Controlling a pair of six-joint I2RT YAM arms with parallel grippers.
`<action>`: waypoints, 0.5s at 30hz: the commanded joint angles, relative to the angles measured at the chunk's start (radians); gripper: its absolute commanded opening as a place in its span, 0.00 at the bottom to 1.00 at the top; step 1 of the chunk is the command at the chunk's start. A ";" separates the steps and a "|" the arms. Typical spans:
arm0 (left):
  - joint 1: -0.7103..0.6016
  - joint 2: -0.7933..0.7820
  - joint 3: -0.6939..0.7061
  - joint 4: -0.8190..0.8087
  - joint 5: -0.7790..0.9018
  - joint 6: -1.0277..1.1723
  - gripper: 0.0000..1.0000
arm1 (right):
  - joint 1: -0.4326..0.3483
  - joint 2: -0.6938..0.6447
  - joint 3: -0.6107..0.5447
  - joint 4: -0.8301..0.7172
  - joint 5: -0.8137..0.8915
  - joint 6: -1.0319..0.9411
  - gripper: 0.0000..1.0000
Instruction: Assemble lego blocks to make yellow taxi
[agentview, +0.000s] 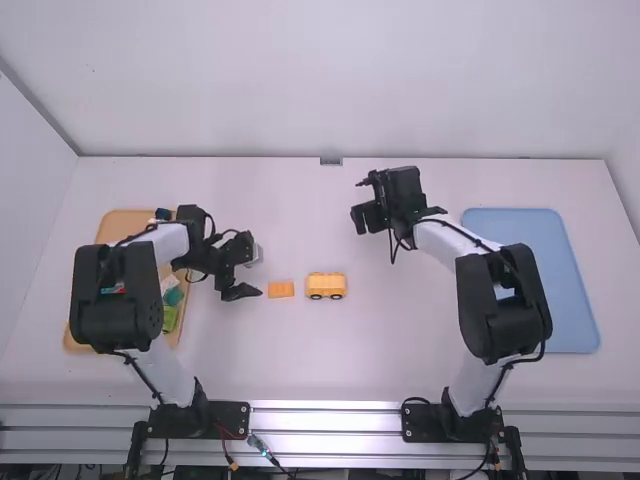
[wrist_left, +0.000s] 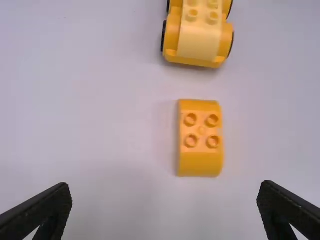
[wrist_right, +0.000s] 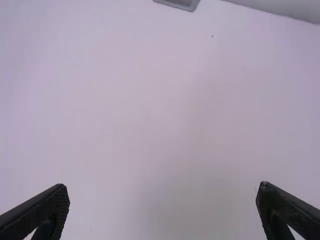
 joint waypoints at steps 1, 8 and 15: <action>0.000 -0.028 -0.029 -0.004 0.103 0.023 0.99 | -0.003 -0.017 0.014 0.006 0.002 -0.028 0.99; -0.021 -0.028 -0.114 0.049 0.222 0.023 0.99 | -0.015 -0.017 0.014 -0.011 -0.005 -0.062 0.99; -0.016 -0.027 -0.326 0.464 0.341 -0.088 0.99 | -0.030 -0.016 0.006 -0.043 -0.006 -0.084 0.99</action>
